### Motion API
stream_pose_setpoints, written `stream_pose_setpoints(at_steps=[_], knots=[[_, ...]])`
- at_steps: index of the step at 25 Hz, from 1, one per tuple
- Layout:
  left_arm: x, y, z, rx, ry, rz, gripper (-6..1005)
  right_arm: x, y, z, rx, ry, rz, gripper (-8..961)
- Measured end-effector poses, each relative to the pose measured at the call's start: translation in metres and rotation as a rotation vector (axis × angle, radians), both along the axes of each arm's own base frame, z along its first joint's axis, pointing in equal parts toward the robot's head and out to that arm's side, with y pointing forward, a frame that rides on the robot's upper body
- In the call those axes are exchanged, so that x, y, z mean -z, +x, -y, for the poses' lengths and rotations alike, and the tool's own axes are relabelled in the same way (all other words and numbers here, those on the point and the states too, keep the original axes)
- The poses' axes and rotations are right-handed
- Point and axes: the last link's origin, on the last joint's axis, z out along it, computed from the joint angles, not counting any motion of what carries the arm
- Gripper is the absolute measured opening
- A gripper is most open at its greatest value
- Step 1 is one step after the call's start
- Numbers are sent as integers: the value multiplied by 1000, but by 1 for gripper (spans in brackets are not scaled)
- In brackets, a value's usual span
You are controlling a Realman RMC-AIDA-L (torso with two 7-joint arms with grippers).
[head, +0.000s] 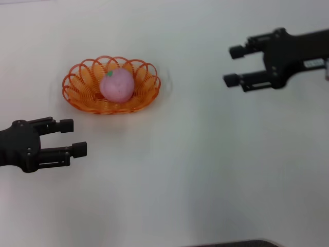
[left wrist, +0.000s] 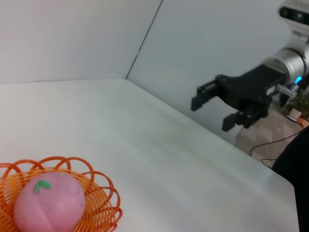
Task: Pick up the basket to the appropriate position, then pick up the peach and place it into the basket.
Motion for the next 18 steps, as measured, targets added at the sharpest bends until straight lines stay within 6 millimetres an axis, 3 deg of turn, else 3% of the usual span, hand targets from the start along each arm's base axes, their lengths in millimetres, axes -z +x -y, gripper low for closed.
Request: stream_pose_setpoints(at_steps=[8, 18], knots=[[3, -3, 3, -27, 14, 15, 828, 2, 39, 31, 52, 21, -18, 699], [-3, -9, 3, -57, 53, 34, 828, 4, 52, 31, 40, 26, -21, 698]])
